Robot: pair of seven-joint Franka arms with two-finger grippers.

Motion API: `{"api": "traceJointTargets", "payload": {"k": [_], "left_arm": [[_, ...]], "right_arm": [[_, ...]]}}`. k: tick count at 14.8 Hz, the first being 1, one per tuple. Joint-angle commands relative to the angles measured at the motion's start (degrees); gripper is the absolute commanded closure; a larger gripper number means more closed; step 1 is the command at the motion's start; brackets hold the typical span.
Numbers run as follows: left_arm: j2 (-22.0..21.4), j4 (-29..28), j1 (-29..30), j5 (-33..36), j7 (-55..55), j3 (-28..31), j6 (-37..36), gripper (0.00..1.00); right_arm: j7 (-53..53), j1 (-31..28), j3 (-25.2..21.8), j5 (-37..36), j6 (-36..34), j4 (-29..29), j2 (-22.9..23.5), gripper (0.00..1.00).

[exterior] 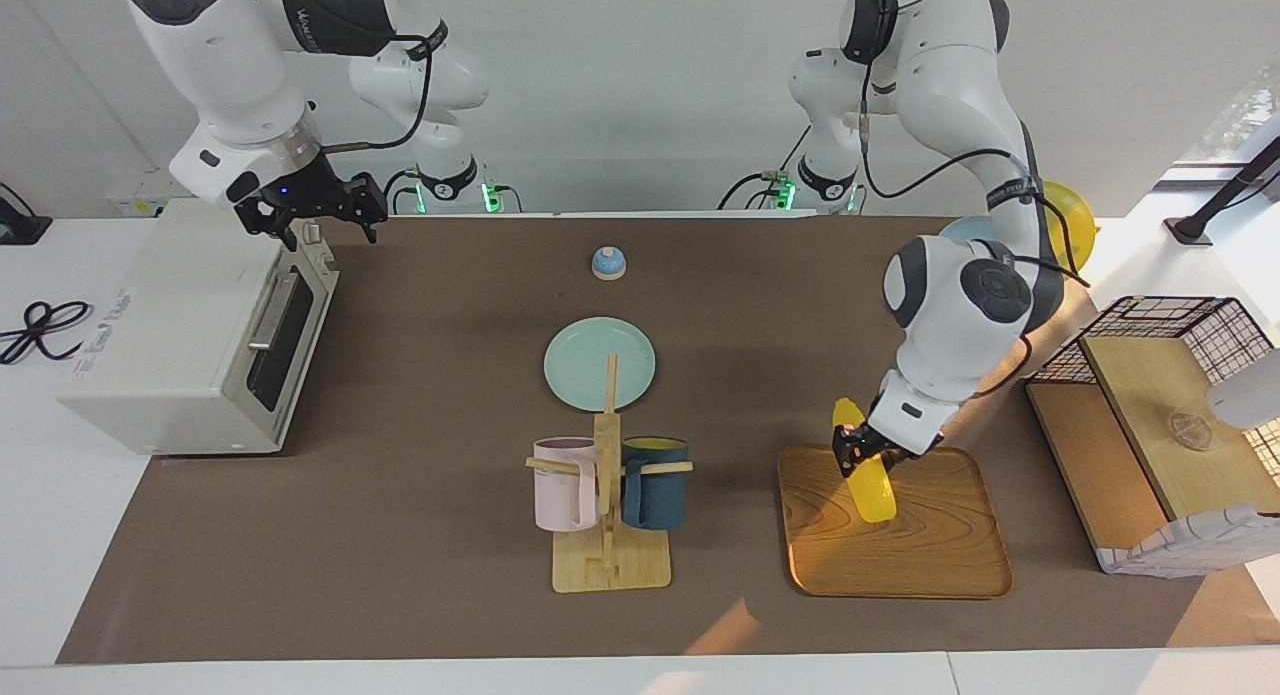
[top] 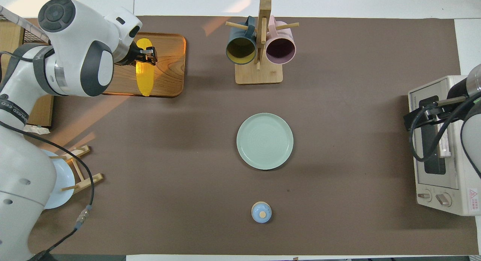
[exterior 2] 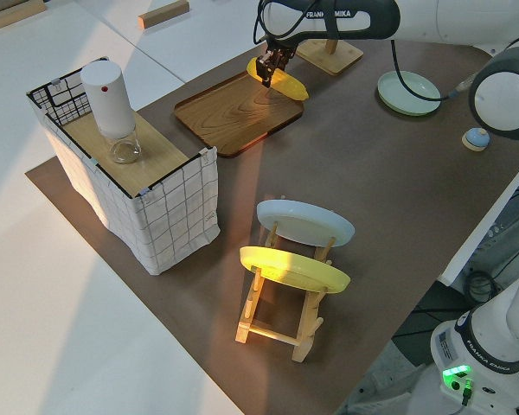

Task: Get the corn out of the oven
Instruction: 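Lower the corn onto the wooden tray and open the left gripper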

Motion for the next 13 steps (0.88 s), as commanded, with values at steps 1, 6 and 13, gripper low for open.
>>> {"api": "traceJointTargets", "payload": {"k": [1,6,13], "left_arm": [[5.7,6.4,1.7,0.2,3.5,-0.6,1.7,1.0],[4.2,-1.6,3.1,0.9,6.1,-0.6,9.7,1.0],[3.1,0.5,3.2,0.6,6.2,-0.6,4.3,0.0]], "right_arm": [[3.0,-0.4,0.0,1.3,-0.9,0.7,0.0,0.0],[4.8,1.7,-1.7,1.5,-0.8,0.9,0.1,0.0],[4.8,0.4,-2.0,2.8,-0.2,2.0,0.7,0.0]]}}
